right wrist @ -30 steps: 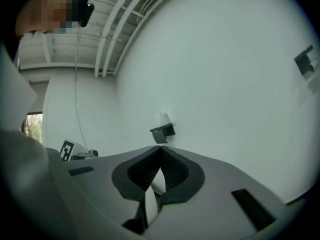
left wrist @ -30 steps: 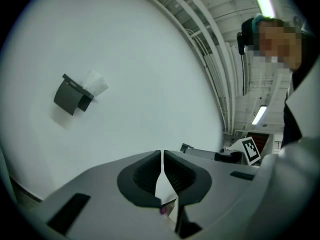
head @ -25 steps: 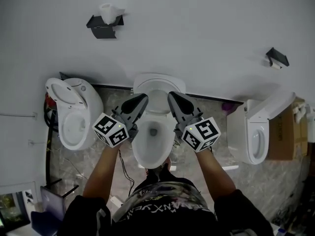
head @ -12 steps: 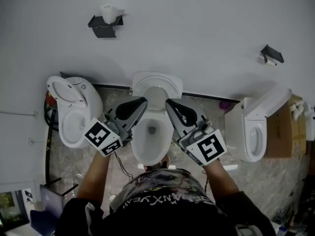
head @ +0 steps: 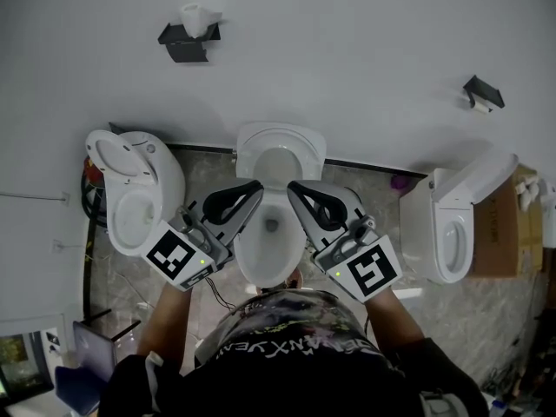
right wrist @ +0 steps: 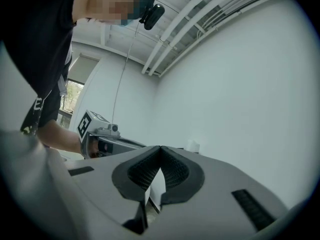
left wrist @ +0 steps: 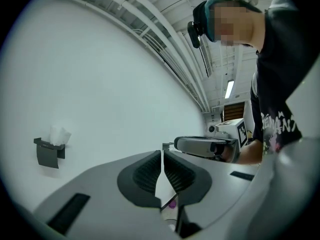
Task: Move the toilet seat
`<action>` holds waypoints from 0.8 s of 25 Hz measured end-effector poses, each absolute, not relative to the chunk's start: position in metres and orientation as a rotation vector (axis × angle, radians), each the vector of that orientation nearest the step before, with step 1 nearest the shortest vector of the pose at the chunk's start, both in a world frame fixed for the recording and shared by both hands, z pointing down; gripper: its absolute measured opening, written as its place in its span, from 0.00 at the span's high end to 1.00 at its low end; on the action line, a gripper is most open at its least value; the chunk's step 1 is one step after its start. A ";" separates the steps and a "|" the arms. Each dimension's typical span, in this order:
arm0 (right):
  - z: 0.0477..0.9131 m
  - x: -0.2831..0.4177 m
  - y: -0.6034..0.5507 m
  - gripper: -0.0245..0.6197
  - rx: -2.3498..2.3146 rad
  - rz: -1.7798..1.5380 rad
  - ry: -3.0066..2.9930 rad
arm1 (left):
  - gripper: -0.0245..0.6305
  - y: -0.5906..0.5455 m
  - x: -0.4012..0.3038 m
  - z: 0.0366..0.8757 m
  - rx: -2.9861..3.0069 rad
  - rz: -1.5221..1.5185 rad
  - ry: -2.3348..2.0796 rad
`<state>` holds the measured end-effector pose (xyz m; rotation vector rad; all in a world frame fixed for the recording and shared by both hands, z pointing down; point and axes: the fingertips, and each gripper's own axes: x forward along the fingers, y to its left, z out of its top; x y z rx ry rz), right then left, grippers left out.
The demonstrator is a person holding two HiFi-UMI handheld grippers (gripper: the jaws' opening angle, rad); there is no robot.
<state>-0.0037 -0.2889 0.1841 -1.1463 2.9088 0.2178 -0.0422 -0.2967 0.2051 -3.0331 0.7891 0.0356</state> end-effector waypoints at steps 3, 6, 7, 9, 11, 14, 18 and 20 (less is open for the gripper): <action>0.189 -0.005 -0.288 0.96 -1.140 0.197 2.921 | 0.91 -0.296 -0.046 0.204 -3.022 0.033 0.804; 0.195 -0.005 -0.288 0.96 -1.126 0.177 2.936 | 0.91 -0.295 -0.048 0.206 -3.017 0.023 0.814; 0.197 -0.006 -0.287 0.96 -1.121 0.177 2.945 | 0.91 -0.295 -0.048 0.207 -3.017 0.020 0.817; 0.198 -0.006 -0.287 0.96 -1.128 0.209 2.949 | 0.91 -0.293 -0.049 0.208 -3.019 0.018 0.819; 0.201 -0.006 -0.286 0.96 -1.139 0.240 2.964 | 0.91 -0.291 -0.049 0.209 -3.023 0.020 0.821; 0.204 -0.006 -0.284 0.96 -1.145 0.232 2.977 | 0.91 -0.290 -0.051 0.210 -3.024 0.017 0.825; 0.203 -0.004 -0.284 0.96 -1.158 0.232 2.964 | 0.91 -0.290 -0.053 0.212 -3.037 0.029 0.831; 0.202 -0.003 -0.283 0.96 -1.167 0.238 2.958 | 0.91 -0.289 -0.055 0.212 -3.060 0.061 0.831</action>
